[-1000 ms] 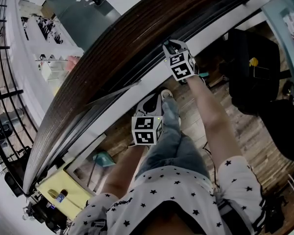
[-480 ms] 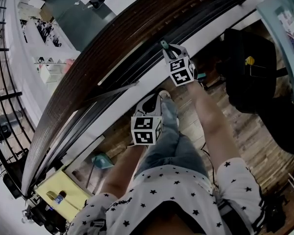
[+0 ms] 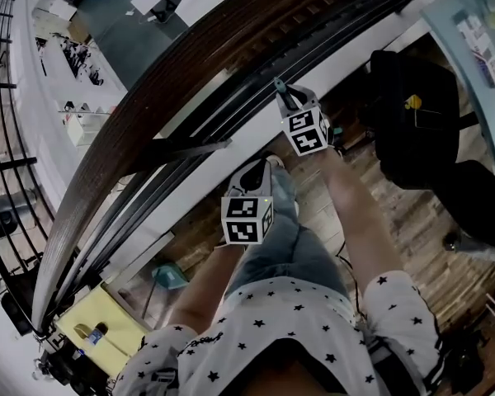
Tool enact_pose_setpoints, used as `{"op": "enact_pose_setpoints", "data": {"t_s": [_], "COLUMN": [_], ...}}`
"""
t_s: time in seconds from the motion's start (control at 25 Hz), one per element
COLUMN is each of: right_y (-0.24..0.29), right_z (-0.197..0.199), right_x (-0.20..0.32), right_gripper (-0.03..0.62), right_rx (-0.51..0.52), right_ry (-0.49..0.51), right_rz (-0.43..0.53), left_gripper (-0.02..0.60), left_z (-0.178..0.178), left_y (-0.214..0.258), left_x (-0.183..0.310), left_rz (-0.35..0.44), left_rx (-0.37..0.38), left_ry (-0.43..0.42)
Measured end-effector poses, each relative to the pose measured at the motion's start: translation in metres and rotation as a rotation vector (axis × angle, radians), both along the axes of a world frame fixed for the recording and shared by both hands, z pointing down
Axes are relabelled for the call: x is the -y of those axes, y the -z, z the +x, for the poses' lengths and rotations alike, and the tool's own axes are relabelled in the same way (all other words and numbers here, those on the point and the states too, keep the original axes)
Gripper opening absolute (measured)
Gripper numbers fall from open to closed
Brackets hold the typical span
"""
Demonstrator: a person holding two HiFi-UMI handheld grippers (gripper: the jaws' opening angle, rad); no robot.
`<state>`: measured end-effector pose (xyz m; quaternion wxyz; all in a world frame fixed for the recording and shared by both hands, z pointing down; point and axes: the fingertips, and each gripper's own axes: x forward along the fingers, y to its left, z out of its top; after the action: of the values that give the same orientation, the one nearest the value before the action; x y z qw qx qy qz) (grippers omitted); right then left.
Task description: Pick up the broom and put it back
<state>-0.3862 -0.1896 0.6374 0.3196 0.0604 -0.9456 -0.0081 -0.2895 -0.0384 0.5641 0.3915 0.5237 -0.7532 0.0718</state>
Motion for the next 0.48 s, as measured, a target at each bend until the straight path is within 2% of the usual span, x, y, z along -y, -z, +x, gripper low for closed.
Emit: {"op": "enact_pose_setpoints", "data": {"t_s": [0.48], "right_y": [0.016], "right_z": [0.048], "right_x": [-0.018], "right_gripper": [0.078], "right_rx": [0.015], "right_ry": [-0.006], "right_rz": [0.031], "left_gripper": [0.011], "left_z": [0.027], "left_y": [0.014], "left_x": [-0.005], "left_rz": [0.030], "left_rx": [0.015], "left_ry": [-0.016]}}
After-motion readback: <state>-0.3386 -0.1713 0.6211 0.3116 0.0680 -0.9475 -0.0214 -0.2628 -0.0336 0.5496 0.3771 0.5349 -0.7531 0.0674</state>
